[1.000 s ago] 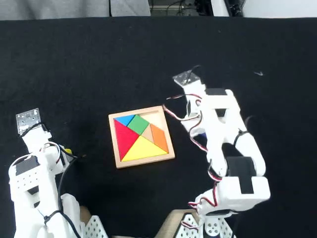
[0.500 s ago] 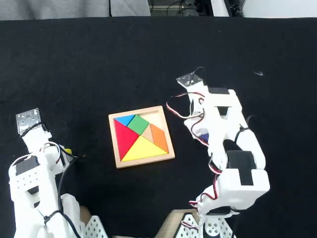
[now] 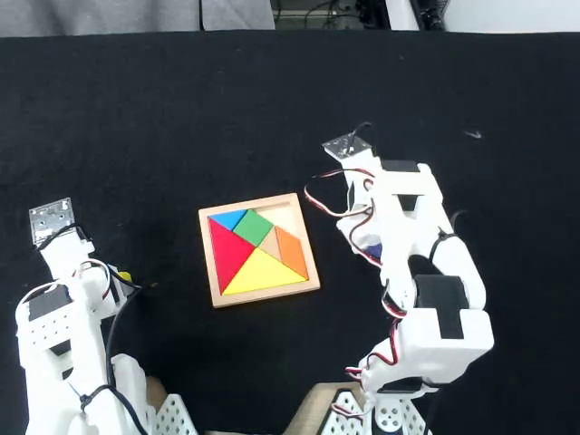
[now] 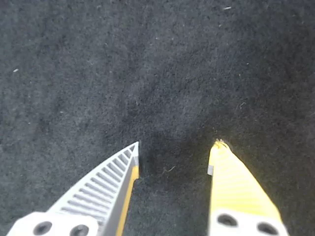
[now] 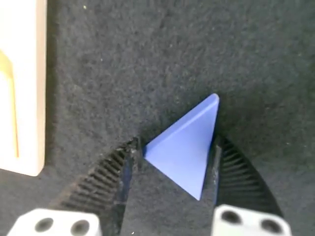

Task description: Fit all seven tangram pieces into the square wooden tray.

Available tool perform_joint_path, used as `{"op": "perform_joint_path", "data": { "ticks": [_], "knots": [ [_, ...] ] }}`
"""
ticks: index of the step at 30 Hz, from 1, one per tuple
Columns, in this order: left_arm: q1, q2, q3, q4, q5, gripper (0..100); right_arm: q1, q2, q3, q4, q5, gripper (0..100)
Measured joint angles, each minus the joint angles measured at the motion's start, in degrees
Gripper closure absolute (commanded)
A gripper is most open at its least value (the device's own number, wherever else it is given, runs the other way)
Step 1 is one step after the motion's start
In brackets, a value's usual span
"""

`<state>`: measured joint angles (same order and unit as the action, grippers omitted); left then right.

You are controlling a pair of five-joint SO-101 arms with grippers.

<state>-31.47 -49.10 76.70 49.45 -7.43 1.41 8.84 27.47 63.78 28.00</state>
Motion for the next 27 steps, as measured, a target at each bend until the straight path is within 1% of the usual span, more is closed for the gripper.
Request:
{"op": "perform_joint_path", "data": {
  "ticks": [2,6,9,13,17,20,23,25,27],
  "knots": [
    [0.00,0.00,0.00,0.00,0.00,77,0.00,0.00,0.00,0.00,0.00,81.7],
    [0.00,0.00,0.00,0.00,0.00,77,0.09,0.00,0.00,0.00,2.37,85.9],
    [0.00,0.00,0.00,0.00,0.00,77,0.18,0.00,0.00,0.00,2.81,91.3],
    [0.00,0.00,0.00,0.00,0.00,77,2.99,0.00,-0.88,0.00,3.16,98.8],
    [0.00,0.00,0.00,0.00,0.00,77,4.75,0.00,-3.69,1.49,3.25,98.5],
    [0.00,0.00,0.00,0.00,0.00,77,4.04,0.00,-6.07,3.96,4.22,98.4],
    [0.00,0.00,0.00,0.00,0.00,77,0.79,0.00,-8.44,5.71,10.55,98.1],
    [0.00,0.00,0.00,0.00,0.00,77,-2.11,0.00,-9.14,6.51,17.49,98.1],
    [0.00,0.00,0.00,0.00,0.00,77,-4.57,0.00,-9.14,6.95,26.20,98.1]
  ]
}}
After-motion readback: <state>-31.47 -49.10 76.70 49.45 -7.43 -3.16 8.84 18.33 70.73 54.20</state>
